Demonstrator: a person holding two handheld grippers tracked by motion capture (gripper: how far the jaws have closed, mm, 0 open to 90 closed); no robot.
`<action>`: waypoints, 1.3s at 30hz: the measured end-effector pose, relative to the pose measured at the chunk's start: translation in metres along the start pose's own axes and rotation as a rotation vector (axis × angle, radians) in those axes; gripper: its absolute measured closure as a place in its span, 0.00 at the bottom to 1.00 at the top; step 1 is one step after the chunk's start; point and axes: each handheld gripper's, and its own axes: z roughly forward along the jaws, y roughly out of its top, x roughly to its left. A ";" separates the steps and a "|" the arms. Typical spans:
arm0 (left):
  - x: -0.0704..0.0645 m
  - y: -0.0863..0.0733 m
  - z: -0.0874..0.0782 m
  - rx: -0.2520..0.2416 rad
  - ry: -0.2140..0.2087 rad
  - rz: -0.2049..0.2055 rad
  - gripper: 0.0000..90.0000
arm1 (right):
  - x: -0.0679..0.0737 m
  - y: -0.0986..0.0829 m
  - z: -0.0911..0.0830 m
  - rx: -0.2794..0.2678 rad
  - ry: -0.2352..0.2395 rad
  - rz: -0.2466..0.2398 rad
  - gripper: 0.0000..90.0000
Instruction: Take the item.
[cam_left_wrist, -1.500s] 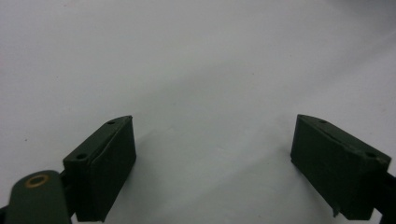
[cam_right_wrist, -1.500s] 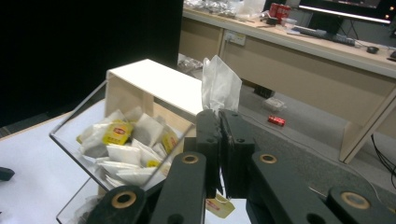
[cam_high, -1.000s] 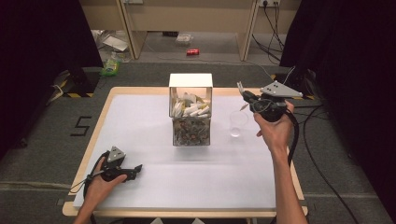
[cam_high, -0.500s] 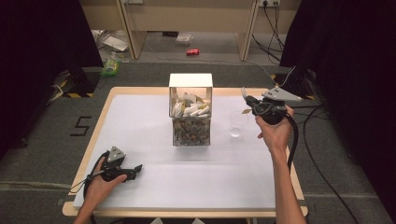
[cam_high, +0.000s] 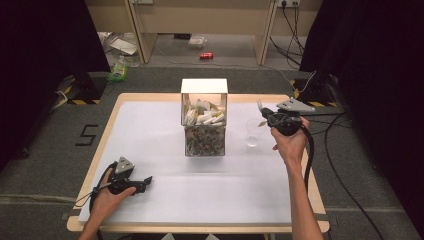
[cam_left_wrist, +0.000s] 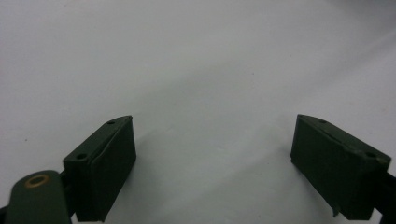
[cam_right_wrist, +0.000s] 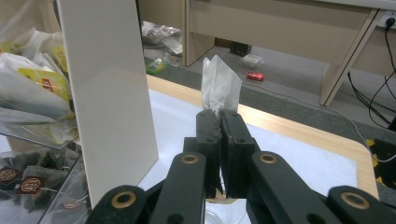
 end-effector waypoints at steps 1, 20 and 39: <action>0.000 0.000 0.000 0.000 0.000 0.000 0.14 | 0.000 -0.002 0.004 0.006 -0.001 0.002 0.97; 0.000 0.000 0.000 0.000 0.000 0.001 0.14 | 0.000 -0.025 0.025 0.047 0.010 0.026 0.97; 0.000 0.000 0.000 0.000 0.000 0.001 0.14 | 0.001 -0.042 0.029 0.059 0.025 0.049 0.97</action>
